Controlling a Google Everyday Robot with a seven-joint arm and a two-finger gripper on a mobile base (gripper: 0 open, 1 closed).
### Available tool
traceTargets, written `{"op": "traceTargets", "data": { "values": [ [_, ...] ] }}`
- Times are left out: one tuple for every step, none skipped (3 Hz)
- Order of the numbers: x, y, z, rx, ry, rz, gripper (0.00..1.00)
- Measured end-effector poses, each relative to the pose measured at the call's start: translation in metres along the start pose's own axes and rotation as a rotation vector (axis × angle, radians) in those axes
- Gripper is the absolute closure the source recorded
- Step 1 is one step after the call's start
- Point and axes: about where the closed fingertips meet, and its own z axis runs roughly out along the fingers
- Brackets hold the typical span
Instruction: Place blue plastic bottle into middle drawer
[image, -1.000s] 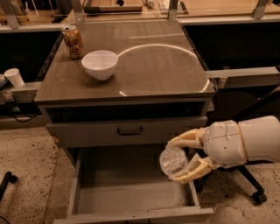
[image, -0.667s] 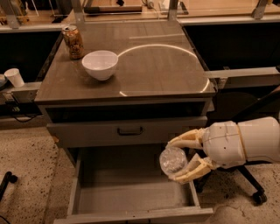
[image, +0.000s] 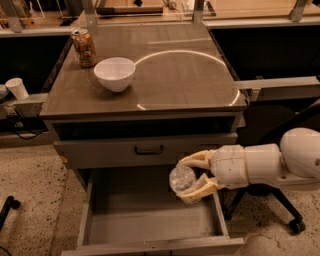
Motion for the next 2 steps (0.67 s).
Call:
{"op": "traceTargets", "data": {
  "values": [
    [0.048,-0.016,0.040,0.045,0.065,0.034,1.00],
    [0.083,-0.028,0.069,0.078,0.130,0.056,1.00]
  ]
}}
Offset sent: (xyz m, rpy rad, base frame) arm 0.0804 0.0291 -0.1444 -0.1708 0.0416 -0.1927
